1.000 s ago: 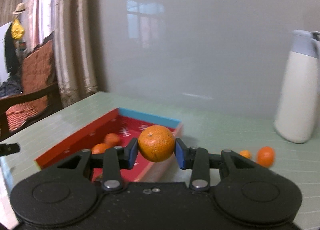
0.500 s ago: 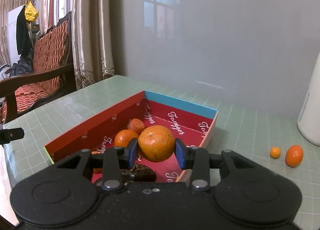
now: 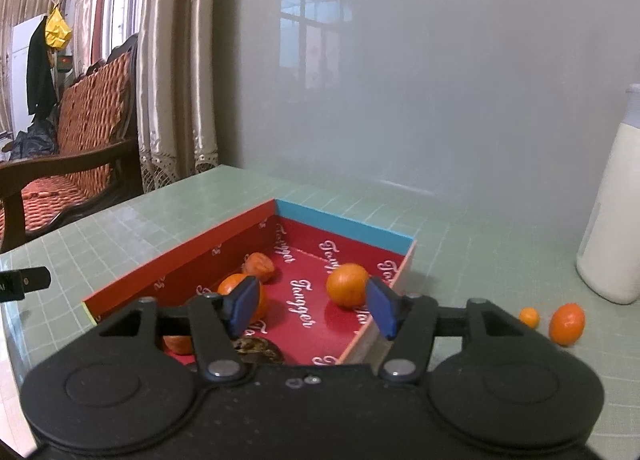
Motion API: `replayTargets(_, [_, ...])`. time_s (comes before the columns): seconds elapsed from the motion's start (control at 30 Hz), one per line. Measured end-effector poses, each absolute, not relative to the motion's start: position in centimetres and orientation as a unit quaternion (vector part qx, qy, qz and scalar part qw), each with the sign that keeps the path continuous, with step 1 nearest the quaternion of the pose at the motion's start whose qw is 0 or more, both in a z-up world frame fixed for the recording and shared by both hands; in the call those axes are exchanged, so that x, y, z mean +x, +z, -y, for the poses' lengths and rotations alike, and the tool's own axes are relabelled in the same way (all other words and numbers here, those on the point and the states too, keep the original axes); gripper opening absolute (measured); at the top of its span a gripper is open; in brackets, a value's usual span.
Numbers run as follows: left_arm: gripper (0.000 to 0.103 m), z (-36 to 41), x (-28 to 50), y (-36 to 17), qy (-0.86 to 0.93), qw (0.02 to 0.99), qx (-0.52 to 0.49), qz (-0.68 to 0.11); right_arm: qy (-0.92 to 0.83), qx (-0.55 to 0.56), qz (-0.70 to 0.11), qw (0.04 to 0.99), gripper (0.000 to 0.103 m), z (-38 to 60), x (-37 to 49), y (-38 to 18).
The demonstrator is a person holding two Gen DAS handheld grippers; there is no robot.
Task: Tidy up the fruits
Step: 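Withdraw the right tool while the left tool moves toward the last mandarin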
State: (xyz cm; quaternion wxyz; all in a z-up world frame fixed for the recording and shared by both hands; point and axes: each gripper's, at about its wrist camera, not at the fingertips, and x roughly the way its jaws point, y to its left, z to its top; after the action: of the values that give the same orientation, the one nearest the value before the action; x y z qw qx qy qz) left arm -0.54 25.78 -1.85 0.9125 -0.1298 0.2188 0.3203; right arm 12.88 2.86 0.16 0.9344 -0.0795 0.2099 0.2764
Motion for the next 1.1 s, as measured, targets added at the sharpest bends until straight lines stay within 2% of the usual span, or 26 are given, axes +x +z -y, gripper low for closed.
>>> replayTargets(0.13, [0.1,-24.6,-0.1,-1.7,0.307,0.918,-0.125,-0.217,0.258,-0.07,-0.202,0.942,0.066,-0.9,12.7,0.7])
replayTargets(0.27, [0.1,-23.0,0.5,-1.4,0.292,0.925,-0.115,-0.213,0.229,-0.055,-0.199,0.951,0.076,1.8,12.9,1.1])
replayTargets(0.43, [0.1,-20.8,1.0,-1.0,0.268,0.937,-0.103,-0.2,0.178,-0.03,-0.199,0.963,0.08,6.4,13.0,1.2])
replayTargets(0.9, [0.1,-12.7,2.9,0.6,0.173,0.967,-0.045,-0.181,0.047,0.062,-0.197,0.977,0.081,19.4,12.0,0.4])
replayTargets(1.1, [0.1,-7.6,4.9,1.8,0.109,0.976,-0.025,-0.187,0.015,0.066,-0.192,0.979,0.081,22.4,11.1,0.0])
